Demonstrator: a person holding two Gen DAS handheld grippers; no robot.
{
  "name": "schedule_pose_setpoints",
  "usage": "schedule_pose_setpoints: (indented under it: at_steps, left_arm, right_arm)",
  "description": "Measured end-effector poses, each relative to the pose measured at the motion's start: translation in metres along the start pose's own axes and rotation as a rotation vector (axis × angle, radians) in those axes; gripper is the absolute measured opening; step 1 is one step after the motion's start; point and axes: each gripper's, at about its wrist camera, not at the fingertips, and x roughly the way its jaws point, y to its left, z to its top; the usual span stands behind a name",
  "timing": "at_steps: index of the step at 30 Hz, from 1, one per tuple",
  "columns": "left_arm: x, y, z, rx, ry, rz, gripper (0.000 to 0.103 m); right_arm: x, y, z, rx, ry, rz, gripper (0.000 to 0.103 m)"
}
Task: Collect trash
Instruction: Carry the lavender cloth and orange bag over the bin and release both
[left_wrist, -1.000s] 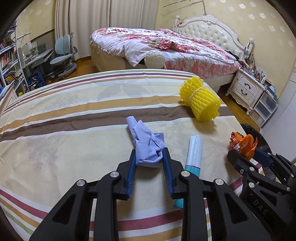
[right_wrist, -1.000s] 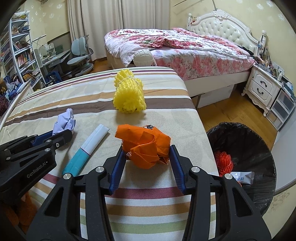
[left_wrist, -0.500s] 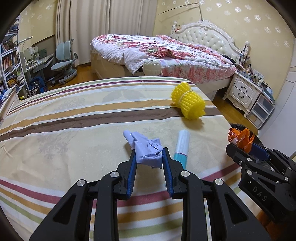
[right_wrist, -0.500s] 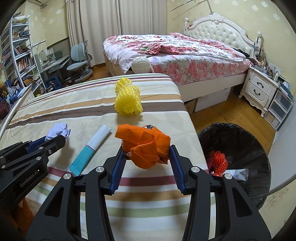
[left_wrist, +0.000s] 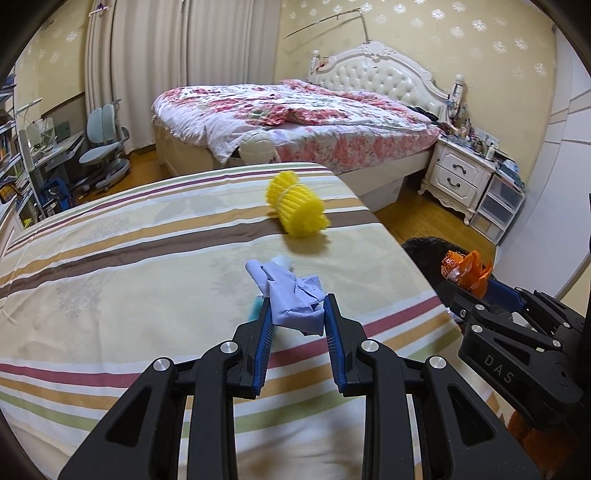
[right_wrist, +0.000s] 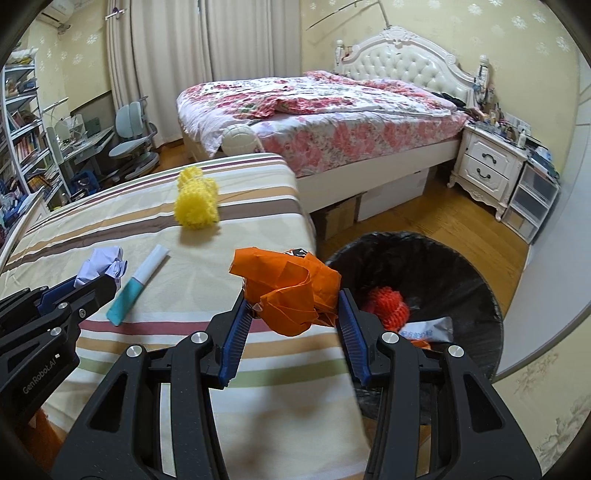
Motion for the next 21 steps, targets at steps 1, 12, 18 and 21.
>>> schedule_pose_setpoints:
  at_steps: [1, 12, 18, 21]
  left_arm:
    - [0.001, -0.005, 0.0, 0.009, -0.002, -0.002, 0.028]
    - [0.021, -0.063, 0.005, 0.093, 0.008, -0.047, 0.028]
    - [0.035, -0.09, 0.008, 0.131, 0.022, -0.064, 0.028]
    - [0.042, -0.1, 0.01, 0.146, 0.026, -0.069, 0.028]
  right_arm:
    - [0.0, -0.005, 0.0, 0.007, -0.001, -0.006, 0.046]
    - [-0.002, -0.064, -0.003, 0.097, -0.015, -0.091, 0.046]
    - [0.003, -0.093, -0.004, 0.135, -0.01, -0.129, 0.046]
    - [0.005, -0.104, -0.005, 0.148, -0.007, -0.142, 0.046]
